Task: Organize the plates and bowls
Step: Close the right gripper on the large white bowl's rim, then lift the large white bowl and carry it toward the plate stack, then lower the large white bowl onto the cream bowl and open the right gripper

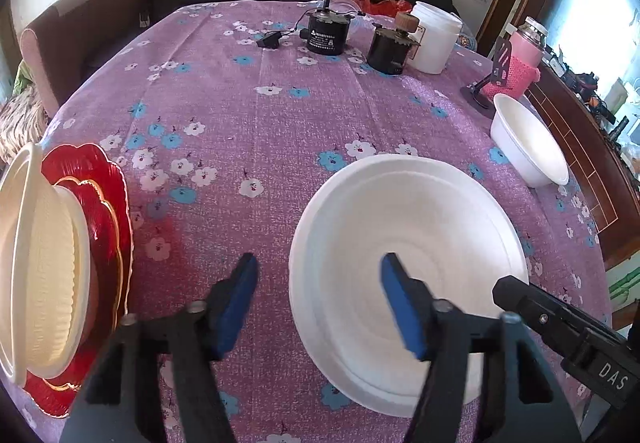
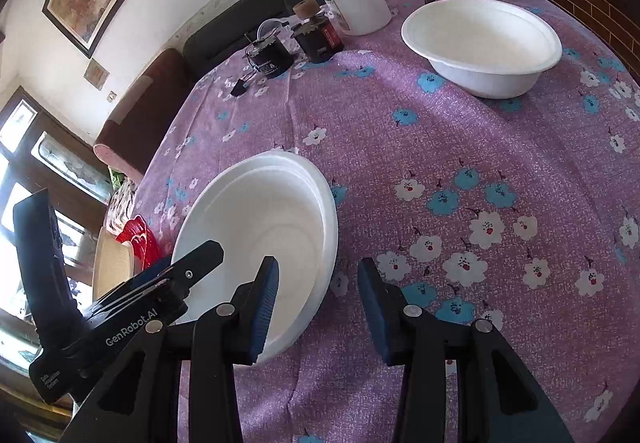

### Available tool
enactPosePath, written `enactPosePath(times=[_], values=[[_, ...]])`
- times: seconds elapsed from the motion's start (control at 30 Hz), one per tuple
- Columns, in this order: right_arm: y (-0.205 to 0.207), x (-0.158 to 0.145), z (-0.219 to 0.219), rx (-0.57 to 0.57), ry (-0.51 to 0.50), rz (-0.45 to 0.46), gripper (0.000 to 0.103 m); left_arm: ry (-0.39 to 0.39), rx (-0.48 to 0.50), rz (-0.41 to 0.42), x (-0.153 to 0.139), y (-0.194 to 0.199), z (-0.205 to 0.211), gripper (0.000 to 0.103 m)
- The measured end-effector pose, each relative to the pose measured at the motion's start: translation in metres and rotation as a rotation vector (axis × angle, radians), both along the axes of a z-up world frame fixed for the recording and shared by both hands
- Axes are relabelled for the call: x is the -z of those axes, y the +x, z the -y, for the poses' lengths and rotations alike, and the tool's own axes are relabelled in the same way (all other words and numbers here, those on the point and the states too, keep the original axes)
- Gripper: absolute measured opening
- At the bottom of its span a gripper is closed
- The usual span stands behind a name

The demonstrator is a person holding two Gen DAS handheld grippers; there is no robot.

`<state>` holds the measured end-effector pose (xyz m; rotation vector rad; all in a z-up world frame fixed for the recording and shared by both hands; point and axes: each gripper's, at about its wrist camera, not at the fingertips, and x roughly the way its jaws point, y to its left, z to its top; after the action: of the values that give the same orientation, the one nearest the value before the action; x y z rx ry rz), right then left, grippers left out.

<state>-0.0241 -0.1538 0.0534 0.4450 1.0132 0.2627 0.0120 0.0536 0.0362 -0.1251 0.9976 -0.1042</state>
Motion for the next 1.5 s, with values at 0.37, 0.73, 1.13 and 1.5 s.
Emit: enactPosePath(times=[0.37, 0.73, 1.13, 1.5], values=[[-0.001, 0.004, -0.003, -0.006, -0.012, 0.012, 0.014, -0.008, 0.012, 0.040, -0.011, -0.012, 0.000, 0.016], [-0.019, -0.054, -0.040, -0.090, -0.019, 0.156, 0.014, -0.022, -0.096, 0.191, -0.070, -0.060, -0.048, 0.016], [0.002, -0.077, -0.173, -0.311, -0.048, 0.183, 0.015, -0.040, -0.350, 0.198, -0.085, -0.073, -0.162, 0.017], [0.006, -0.092, -0.207, -0.359, -0.067, 0.202, 0.015, -0.088, -0.362, 0.276, -0.110, -0.094, -0.193, 0.023]])
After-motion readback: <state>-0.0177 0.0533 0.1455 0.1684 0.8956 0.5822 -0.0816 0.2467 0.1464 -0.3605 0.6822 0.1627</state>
